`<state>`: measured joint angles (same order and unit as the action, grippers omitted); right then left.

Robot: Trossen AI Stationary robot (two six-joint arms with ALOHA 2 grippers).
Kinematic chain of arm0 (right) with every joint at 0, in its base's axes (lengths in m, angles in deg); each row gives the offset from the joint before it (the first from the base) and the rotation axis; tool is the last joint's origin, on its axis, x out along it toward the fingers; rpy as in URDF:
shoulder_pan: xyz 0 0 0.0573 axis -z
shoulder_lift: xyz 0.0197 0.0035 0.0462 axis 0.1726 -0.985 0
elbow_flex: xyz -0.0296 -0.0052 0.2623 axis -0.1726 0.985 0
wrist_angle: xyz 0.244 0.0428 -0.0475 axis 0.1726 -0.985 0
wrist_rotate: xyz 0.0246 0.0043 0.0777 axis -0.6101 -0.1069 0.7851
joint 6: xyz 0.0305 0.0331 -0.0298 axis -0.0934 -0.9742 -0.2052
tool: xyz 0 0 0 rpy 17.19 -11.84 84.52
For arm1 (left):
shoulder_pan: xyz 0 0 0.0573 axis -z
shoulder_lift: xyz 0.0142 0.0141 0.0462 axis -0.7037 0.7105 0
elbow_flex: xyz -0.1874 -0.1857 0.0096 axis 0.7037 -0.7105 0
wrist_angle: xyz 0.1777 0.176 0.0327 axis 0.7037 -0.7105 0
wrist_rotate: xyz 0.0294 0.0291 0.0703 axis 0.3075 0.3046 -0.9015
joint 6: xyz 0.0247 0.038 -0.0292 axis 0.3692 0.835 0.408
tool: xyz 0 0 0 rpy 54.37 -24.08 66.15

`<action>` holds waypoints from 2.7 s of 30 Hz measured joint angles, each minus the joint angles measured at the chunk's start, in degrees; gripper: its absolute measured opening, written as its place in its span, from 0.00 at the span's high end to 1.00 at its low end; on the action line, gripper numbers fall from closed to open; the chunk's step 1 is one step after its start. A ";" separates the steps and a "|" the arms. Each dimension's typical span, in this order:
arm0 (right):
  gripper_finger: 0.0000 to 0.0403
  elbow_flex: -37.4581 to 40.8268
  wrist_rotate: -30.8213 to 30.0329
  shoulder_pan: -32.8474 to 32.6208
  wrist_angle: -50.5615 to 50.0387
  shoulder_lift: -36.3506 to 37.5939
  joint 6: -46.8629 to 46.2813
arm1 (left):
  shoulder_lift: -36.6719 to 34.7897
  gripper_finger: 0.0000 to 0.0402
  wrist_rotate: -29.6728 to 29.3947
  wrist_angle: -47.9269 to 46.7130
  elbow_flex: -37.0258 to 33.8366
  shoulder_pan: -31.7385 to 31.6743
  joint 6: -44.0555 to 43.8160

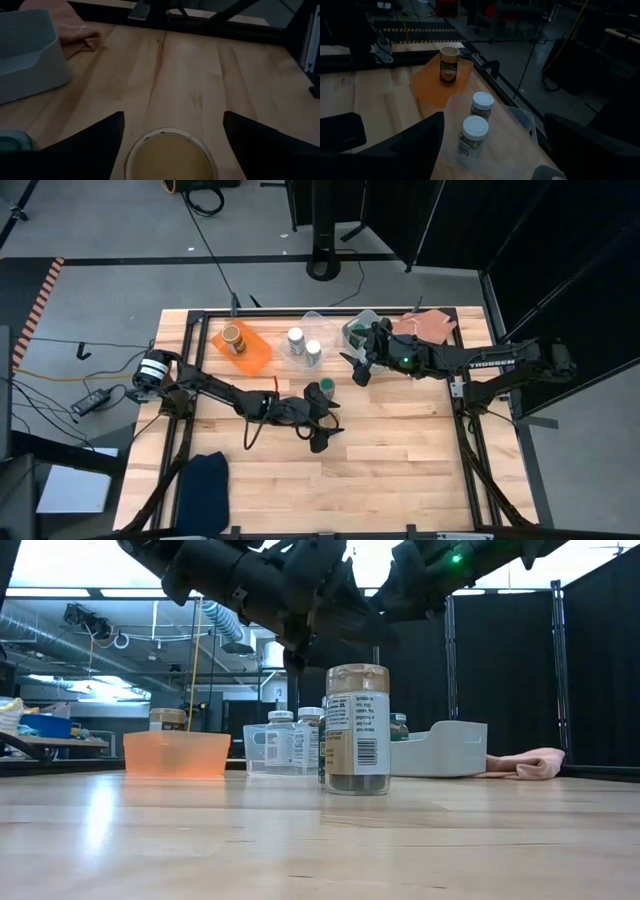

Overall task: Sort spices by type
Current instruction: Put the gold seasoning bottle into the orange bin

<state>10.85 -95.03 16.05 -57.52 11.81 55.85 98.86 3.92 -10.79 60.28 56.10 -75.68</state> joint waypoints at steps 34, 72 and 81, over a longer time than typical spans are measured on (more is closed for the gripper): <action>0.13 0.00 0.00 1.60 -0.23 0.00 0.11 | 1.58 0.07 -1.83 -2.33 -0.09 1.46 0.01; 0.13 0.00 0.00 4.29 -2.14 0.02 -0.95 | 0.68 0.33 -8.77 -3.06 -0.11 1.02 0.86; 0.13 0.00 0.00 5.96 -2.08 0.02 -0.94 | -6.81 0.33 -7.74 -8.33 -0.11 -1.42 -4.23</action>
<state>10.85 -95.03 22.01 -59.60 11.83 54.91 92.05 -3.82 -19.11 60.17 54.68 -79.91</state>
